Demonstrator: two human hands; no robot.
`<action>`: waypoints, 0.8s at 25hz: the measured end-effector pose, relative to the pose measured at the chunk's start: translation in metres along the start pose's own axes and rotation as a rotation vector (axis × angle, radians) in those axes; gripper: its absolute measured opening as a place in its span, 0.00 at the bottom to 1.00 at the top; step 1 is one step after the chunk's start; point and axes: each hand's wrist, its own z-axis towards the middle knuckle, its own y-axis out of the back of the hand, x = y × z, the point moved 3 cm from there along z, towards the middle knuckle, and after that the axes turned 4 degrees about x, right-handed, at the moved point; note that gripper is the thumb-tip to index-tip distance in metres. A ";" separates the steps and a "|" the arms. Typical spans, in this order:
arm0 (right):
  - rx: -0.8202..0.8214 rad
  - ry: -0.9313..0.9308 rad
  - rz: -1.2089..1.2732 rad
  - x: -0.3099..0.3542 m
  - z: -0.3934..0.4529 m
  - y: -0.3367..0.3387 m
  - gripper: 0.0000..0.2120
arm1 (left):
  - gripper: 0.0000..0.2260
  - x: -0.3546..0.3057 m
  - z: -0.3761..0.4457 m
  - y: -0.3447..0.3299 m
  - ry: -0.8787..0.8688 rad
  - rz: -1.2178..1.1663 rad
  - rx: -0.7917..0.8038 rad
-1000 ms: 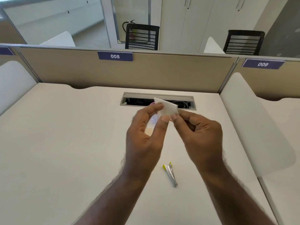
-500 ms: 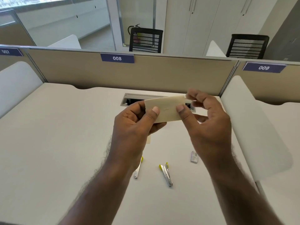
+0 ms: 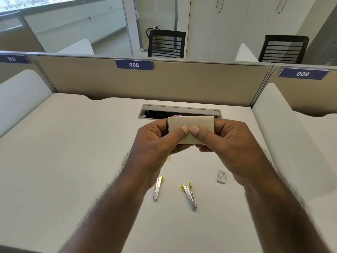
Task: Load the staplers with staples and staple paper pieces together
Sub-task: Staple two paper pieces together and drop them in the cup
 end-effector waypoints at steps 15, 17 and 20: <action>-0.294 0.002 -0.185 -0.034 0.002 -0.011 0.08 | 0.08 0.026 0.004 0.017 -0.158 0.419 -0.334; -0.341 0.001 -0.263 -0.049 0.002 -0.016 0.06 | 0.06 0.038 0.002 0.020 -0.139 0.420 -0.365; -0.219 0.025 -0.354 -0.067 -0.002 -0.036 0.09 | 0.09 0.059 0.000 0.017 0.001 0.223 -0.153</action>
